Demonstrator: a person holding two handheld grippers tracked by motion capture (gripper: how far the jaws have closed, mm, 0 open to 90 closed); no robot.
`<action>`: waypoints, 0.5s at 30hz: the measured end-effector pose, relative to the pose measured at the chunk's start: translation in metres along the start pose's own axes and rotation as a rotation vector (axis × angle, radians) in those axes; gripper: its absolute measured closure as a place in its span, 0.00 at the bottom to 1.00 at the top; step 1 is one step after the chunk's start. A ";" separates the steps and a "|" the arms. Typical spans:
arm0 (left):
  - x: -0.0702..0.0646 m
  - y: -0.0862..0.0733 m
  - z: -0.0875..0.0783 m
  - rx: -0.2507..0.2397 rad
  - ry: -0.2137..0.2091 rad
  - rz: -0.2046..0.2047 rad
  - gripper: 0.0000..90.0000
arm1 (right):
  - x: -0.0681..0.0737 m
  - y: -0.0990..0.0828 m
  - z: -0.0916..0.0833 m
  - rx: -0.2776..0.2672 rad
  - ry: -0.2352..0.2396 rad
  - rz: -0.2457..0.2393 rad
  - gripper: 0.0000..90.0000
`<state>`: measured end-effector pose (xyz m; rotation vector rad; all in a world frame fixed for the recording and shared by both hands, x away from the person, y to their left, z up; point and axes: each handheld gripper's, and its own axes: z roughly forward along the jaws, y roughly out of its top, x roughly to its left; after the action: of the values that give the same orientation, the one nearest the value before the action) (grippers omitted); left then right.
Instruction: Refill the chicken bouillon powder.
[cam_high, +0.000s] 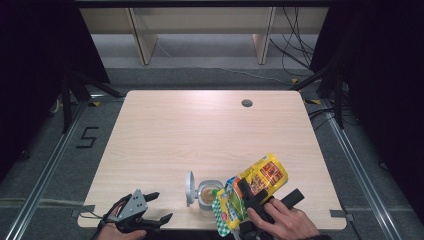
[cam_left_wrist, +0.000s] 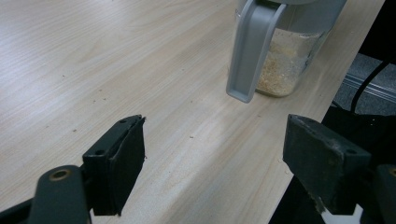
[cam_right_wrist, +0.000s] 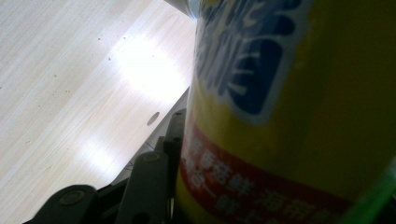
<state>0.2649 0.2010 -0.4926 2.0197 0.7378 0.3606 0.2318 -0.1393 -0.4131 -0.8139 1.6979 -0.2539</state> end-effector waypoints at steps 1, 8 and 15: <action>0.000 0.000 0.000 -0.001 0.000 0.002 0.23 | 0.000 0.000 0.000 0.001 -0.002 0.000 0.72; -0.001 0.000 0.000 -0.010 0.010 -0.003 0.23 | 0.000 0.000 0.000 0.001 -0.003 0.003 0.72; 0.000 0.000 0.000 -0.012 0.003 -0.005 0.23 | 0.000 -0.001 -0.001 0.012 -0.012 0.000 0.72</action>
<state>0.2644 0.2009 -0.4922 2.0064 0.7411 0.3641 0.2309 -0.1398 -0.4120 -0.8050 1.6835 -0.2581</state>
